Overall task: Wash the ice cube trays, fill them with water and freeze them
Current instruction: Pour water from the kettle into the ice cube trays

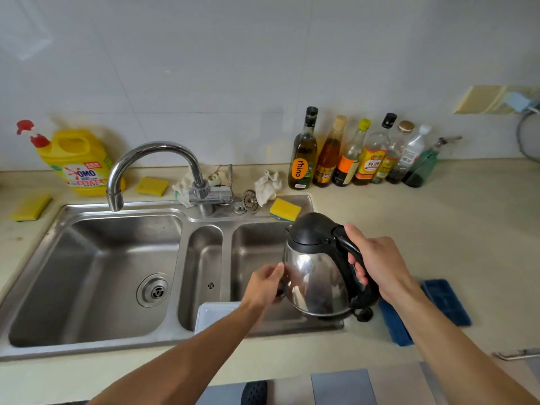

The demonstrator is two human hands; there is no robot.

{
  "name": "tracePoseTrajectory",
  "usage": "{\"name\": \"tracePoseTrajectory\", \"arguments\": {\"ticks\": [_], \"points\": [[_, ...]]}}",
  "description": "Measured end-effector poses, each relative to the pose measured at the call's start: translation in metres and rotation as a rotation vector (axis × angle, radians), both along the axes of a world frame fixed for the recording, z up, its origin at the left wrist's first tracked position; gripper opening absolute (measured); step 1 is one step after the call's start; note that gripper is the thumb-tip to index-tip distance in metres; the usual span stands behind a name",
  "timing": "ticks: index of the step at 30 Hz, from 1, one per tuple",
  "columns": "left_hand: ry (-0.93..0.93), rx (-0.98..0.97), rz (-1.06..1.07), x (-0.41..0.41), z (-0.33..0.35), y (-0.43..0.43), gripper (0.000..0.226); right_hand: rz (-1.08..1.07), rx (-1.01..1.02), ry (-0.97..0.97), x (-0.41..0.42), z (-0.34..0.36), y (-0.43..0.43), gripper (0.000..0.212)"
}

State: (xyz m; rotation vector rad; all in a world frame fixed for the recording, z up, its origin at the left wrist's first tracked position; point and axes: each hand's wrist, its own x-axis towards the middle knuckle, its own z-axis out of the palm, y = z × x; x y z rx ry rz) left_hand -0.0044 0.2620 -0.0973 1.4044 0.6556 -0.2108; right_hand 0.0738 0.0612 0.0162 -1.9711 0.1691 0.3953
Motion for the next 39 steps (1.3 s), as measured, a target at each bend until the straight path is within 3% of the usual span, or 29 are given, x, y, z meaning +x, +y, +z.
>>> {"name": "tracePoseTrajectory", "arguments": {"ticks": [2, 7, 13, 16, 18, 22, 32, 36, 39], "points": [[-0.141, 0.16, -0.055, 0.015, 0.011, 0.002, 0.02, -0.084, 0.035, -0.036, 0.005, -0.003, -0.005, 0.067], [-0.336, 0.277, -0.223, 0.054, 0.035, -0.012, 0.021, -0.232, 0.044, -0.125, 0.021, -0.016, -0.019, 0.069], [-0.351, 0.36, -0.465, 0.101, 0.039, -0.034, 0.025, -0.417, 0.114, -0.136, 0.042, -0.04, -0.037, 0.063], [-0.308, 0.382, -0.553, 0.131, 0.039, -0.04, 0.044, -0.442, 0.158, -0.109, 0.054, -0.048, -0.039, 0.06], [-0.291, 0.351, -0.598, 0.149, 0.04, -0.043, 0.045, -0.435, 0.161, -0.093, 0.064, -0.051, -0.038, 0.059], [-0.301, 0.268, -0.609, 0.177, 0.034, -0.046, 0.03, -0.442, 0.125, -0.085, 0.087, -0.053, -0.039, 0.062], [-0.272, 0.315, -0.653, 0.209, 0.023, -0.061, 0.047, -0.45, 0.006, 0.043, 0.116, -0.049, -0.054, 0.055], [-0.257, 0.309, -0.645, 0.202, 0.024, -0.052, 0.043, -0.361, -0.381, -0.15, 0.115, -0.039, -0.052, 0.046], [-0.219, 0.327, -0.56, 0.184, 0.023, -0.037, 0.041, -0.359, -0.438, -0.427, 0.1, -0.023, -0.039, 0.023]]}}
